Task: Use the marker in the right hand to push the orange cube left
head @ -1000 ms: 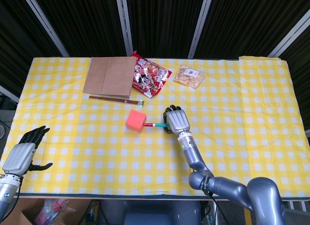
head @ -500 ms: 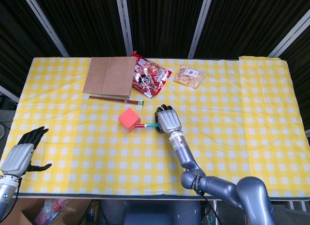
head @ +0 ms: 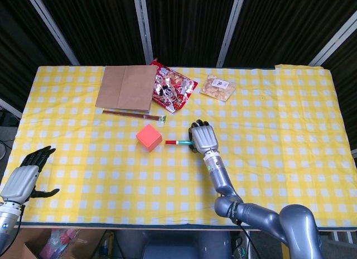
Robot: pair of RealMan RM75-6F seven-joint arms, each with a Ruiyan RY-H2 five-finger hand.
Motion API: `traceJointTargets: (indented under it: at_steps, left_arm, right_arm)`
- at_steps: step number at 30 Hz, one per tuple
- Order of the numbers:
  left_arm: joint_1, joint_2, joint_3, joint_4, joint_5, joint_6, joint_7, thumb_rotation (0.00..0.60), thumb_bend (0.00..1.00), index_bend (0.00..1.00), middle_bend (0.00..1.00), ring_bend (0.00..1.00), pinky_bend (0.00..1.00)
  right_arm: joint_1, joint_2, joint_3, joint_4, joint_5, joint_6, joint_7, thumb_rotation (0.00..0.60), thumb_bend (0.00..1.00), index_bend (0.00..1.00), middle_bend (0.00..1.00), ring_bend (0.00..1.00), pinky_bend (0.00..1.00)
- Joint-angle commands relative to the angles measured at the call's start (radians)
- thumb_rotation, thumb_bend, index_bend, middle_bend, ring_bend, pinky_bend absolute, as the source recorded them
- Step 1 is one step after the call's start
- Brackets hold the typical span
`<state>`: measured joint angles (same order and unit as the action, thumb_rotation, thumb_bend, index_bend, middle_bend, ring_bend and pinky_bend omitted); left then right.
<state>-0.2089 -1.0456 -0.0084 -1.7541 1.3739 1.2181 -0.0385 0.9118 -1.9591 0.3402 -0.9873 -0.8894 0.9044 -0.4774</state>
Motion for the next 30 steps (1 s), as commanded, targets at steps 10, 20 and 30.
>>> traceJointTargets:
  at_steps: [10,20,30]
  left_arm:
    - [-0.003,0.001,-0.001,-0.002,-0.003,-0.005,-0.003,0.600,0.03,0.00,0.00,0.00,0.04]
    - [-0.005,0.006,0.002,-0.008,0.000,-0.012,-0.017,0.600,0.03,0.00,0.00,0.00,0.04]
    - [0.000,0.016,0.004,-0.011,0.000,-0.011,-0.037,0.600,0.03,0.00,0.00,0.00,0.04]
  right_arm:
    - [0.016,-0.009,0.021,-0.055,0.059,0.033,-0.098,0.600,0.56,0.71,0.32,0.18,0.24]
    - [0.059,-0.065,0.050,-0.011,0.106,0.024,-0.137,0.600,0.56,0.71,0.32,0.18,0.24]
    - [0.129,-0.139,0.094,0.096,0.107,0.005,-0.118,0.600,0.56,0.71,0.32,0.18,0.24]
